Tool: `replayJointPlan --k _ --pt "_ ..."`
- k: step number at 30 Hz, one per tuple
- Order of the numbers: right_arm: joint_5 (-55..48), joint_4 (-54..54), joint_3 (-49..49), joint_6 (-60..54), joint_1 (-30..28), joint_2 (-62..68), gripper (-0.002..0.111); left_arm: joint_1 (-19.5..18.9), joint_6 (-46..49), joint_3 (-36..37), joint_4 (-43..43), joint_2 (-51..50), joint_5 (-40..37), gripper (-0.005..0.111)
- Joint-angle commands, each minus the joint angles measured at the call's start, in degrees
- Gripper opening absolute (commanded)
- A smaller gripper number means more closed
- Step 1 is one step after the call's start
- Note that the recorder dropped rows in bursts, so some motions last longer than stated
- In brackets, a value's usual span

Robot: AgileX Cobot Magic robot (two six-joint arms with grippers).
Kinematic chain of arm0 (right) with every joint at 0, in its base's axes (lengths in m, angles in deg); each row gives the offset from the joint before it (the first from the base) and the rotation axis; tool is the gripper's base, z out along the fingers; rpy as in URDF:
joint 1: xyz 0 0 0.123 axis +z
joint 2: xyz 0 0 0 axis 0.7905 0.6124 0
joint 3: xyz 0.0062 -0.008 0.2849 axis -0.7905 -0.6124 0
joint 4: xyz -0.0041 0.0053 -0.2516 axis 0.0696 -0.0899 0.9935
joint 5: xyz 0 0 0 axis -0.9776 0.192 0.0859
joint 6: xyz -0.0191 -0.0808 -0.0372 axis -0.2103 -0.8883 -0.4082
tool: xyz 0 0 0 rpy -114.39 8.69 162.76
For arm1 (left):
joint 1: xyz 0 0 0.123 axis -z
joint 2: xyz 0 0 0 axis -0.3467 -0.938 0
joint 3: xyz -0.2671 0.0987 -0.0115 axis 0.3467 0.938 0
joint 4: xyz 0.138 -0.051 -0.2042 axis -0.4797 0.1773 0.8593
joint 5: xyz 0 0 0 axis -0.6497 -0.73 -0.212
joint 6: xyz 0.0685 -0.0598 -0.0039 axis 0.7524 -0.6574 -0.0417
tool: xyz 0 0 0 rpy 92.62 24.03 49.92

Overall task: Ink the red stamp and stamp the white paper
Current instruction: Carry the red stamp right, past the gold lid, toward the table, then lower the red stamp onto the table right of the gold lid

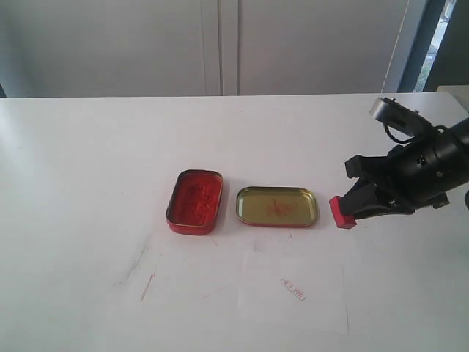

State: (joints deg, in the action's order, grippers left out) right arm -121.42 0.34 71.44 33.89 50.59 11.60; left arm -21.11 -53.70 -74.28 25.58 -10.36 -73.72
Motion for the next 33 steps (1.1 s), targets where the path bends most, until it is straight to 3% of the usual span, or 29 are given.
replayJointPlan --k 1,19,33 --pt "0.36 -7.67 -1.64 -7.69 -2.43 3.06 0.000 0.24 0.00 -0.05 0.16 0.26 0.04 0.000" --pt "3.11 -14.70 -1.64 -12.69 -2.56 14.31 0.000 0.24 0.00 -0.05 0.16 0.26 0.04 0.000" --pt "4.02 -14.48 -1.64 -12.58 -2.56 14.55 0.000 0.24 0.00 -0.05 0.16 0.26 0.04 0.000"
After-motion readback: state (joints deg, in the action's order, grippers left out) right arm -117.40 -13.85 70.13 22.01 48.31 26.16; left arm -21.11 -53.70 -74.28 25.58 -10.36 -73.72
